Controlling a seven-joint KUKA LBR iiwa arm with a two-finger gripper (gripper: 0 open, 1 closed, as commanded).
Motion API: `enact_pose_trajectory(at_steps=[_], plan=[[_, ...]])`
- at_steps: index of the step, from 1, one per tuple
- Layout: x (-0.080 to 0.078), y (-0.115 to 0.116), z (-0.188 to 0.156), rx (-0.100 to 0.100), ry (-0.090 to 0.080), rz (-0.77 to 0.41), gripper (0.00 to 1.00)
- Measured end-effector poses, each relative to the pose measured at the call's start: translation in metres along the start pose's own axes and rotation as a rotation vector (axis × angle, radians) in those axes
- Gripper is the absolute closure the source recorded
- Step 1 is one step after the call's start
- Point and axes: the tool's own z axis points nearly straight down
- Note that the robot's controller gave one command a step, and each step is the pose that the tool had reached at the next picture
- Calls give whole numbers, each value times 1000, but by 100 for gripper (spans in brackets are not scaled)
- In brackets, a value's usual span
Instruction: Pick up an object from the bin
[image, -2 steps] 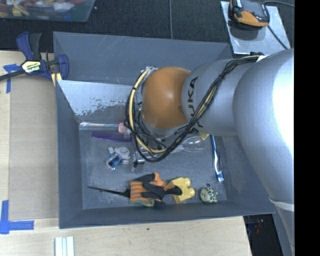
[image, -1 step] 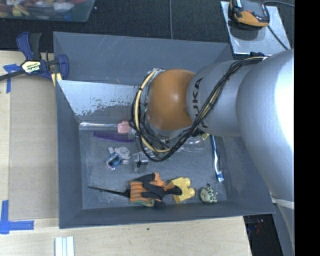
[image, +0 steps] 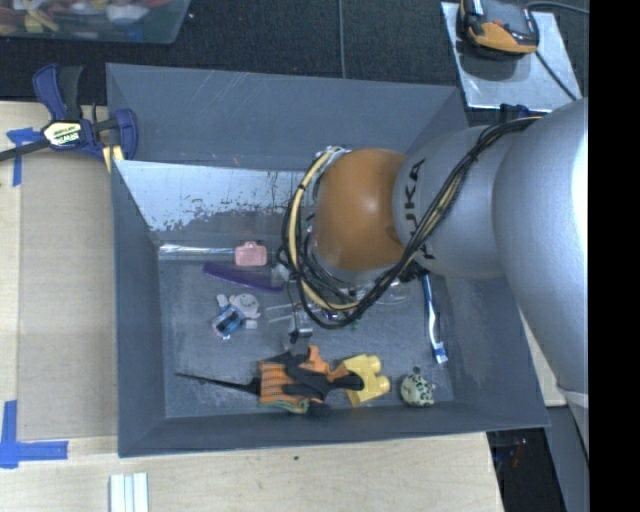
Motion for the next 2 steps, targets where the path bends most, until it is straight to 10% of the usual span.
enact_pose_trajectory(at_steps=[1,2], plan=[[-4,-25,0,-3,-3,102,0],[-3,-3,-1,-3,-6,15,100]])
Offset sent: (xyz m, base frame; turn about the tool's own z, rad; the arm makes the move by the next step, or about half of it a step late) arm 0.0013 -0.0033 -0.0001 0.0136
